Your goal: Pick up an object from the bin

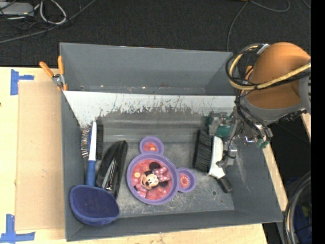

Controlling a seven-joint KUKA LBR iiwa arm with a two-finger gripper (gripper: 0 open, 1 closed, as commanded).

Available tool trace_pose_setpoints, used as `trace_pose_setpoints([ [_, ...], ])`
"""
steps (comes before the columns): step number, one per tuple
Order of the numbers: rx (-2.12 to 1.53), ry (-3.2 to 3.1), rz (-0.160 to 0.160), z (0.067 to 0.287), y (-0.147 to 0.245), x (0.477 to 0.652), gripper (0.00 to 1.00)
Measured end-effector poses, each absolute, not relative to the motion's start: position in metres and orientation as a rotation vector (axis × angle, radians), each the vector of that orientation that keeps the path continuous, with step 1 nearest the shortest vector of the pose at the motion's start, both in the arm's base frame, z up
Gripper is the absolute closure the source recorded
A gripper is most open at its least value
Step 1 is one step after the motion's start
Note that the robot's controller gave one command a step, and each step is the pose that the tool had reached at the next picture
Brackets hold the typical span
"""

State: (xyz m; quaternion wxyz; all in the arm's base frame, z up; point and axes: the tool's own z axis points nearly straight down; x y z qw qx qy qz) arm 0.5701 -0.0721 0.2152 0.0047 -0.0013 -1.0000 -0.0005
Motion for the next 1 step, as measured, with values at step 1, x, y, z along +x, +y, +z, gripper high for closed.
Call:
trace_pose_setpoints([
  [1, 0.000, -3.140, 0.000, 0.2195, -0.0718, 0.5717, 0.00],
])
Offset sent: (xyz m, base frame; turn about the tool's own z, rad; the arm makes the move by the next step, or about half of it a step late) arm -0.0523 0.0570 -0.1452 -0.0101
